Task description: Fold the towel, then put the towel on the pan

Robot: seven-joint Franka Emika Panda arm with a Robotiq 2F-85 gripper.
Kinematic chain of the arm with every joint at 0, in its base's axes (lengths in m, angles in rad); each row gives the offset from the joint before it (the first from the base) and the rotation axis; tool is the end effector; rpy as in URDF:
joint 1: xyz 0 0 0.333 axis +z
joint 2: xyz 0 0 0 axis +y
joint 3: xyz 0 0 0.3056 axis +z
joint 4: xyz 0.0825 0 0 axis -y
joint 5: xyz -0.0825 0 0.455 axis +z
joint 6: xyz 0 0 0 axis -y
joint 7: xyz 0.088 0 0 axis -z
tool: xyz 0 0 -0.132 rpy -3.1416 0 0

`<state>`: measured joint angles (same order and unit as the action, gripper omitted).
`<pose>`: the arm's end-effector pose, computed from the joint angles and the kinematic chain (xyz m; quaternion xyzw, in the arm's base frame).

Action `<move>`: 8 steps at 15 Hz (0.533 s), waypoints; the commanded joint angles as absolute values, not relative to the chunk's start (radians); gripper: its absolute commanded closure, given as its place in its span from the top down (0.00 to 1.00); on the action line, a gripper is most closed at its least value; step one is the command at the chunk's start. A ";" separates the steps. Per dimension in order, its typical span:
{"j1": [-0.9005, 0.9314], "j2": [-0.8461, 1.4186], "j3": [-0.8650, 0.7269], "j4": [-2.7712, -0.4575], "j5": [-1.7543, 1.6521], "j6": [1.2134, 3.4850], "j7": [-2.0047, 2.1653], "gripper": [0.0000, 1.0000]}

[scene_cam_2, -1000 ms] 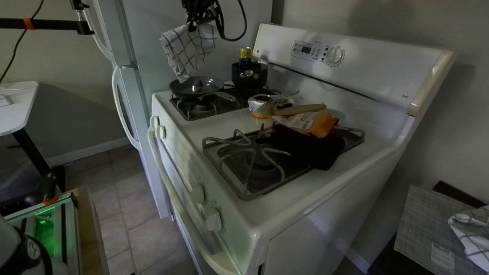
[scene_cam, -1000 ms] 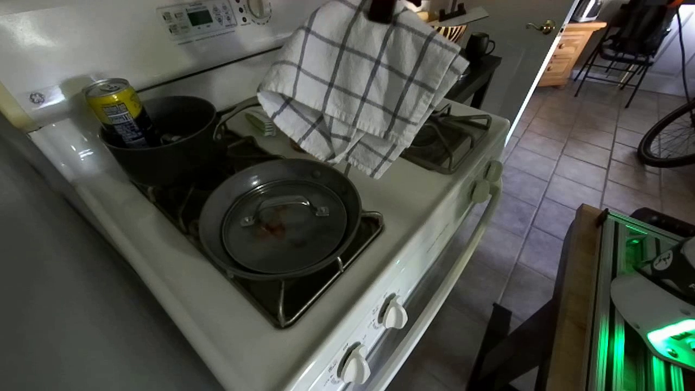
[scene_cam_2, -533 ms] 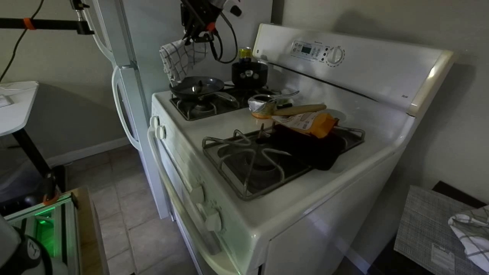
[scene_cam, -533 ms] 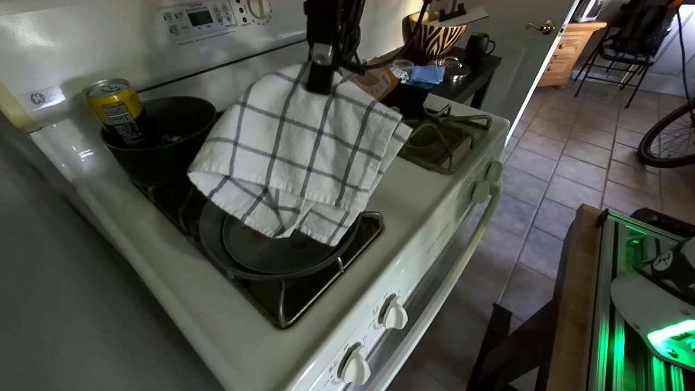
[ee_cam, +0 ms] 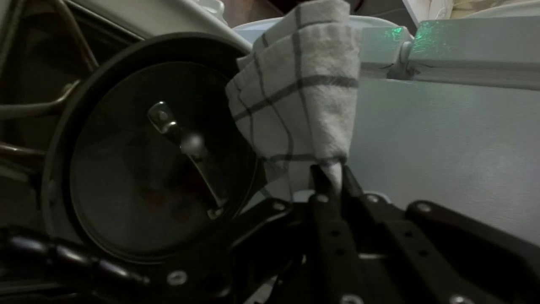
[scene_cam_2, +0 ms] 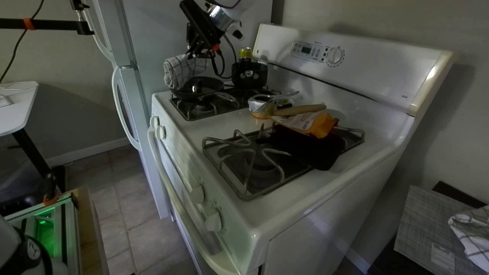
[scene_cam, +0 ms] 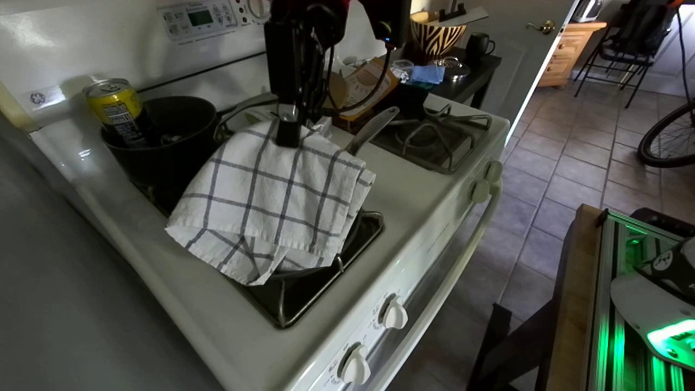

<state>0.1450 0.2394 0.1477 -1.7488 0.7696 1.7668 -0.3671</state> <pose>0.6221 0.2643 0.3865 -0.9020 -0.1894 0.0884 0.3778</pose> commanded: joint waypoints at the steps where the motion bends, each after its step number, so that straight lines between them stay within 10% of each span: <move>1: 0.150 0.283 0.144 -1.705 0.659 1.769 -0.293 0.02; 5: 0.151 0.300 0.148 -1.671 0.498 1.735 -0.223 0.04; 6: 0.152 0.307 0.153 -1.663 0.469 1.728 -0.214 0.33; 8: 0.156 0.323 0.168 -1.655 0.443 1.723 -0.208 0.40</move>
<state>0.1456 0.2881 0.1519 -1.6955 0.5032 1.7594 -0.2468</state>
